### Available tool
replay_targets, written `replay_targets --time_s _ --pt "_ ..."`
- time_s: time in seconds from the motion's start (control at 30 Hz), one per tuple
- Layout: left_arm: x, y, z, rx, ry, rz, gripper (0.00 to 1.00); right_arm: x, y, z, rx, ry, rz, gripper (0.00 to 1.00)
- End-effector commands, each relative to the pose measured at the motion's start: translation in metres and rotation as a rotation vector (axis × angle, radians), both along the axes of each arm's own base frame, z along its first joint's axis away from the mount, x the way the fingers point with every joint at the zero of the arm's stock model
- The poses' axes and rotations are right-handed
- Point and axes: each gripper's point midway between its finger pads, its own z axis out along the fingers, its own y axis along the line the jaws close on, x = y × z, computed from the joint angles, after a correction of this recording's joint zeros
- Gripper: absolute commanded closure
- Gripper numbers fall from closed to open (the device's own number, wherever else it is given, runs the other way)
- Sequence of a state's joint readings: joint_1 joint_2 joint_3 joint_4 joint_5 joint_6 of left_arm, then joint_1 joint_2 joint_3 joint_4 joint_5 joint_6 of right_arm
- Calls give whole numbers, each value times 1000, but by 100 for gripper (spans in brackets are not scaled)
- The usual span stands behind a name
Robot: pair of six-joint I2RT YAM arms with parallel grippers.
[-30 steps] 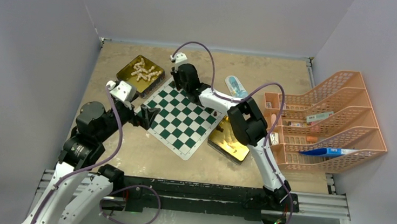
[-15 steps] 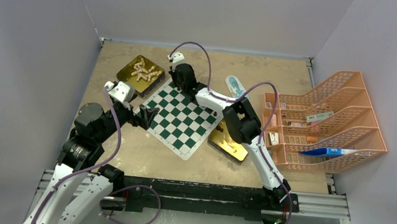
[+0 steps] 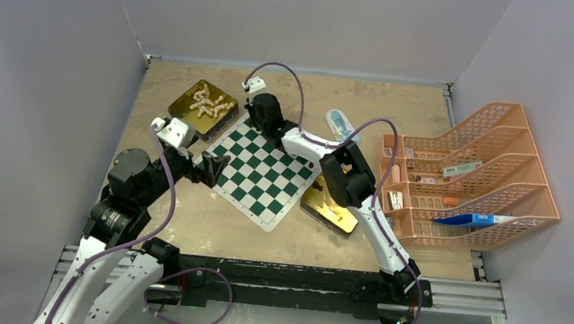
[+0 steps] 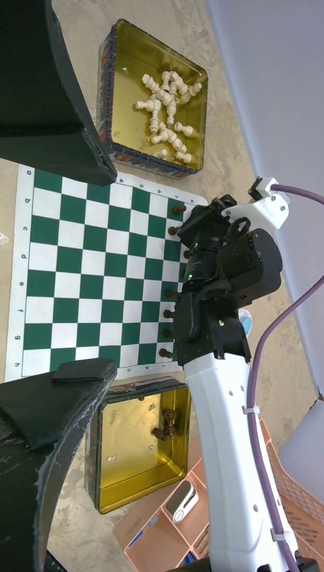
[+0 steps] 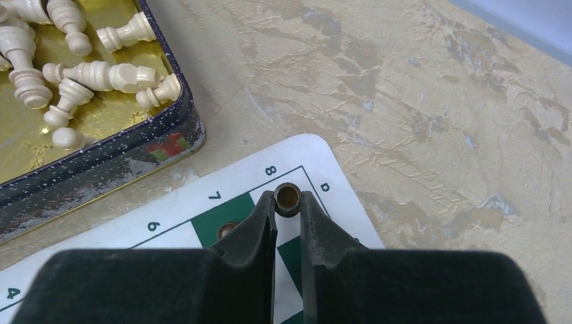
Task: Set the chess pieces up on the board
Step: Place the chess piece on the chessboard.
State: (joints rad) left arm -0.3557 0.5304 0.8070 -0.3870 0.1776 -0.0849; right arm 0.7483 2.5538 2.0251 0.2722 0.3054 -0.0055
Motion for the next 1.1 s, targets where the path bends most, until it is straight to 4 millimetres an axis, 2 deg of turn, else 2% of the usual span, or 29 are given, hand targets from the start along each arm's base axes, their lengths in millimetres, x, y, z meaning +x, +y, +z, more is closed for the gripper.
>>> replay_targets --time_s 0.0,0.23,0.73,1.07 --pt "3 1 6 1 -28 5 0 13 -2 29 23 -63 -23 90" --pt "3 2 8 3 -34 11 0 14 -2 29 15 -59 -21 88" --pt "4 2 9 3 -36 11 0 8 -3 14 -3 -21 -6 87" --pt "3 2 9 3 -36 14 0 12 -1 29 14 -44 -8 81"
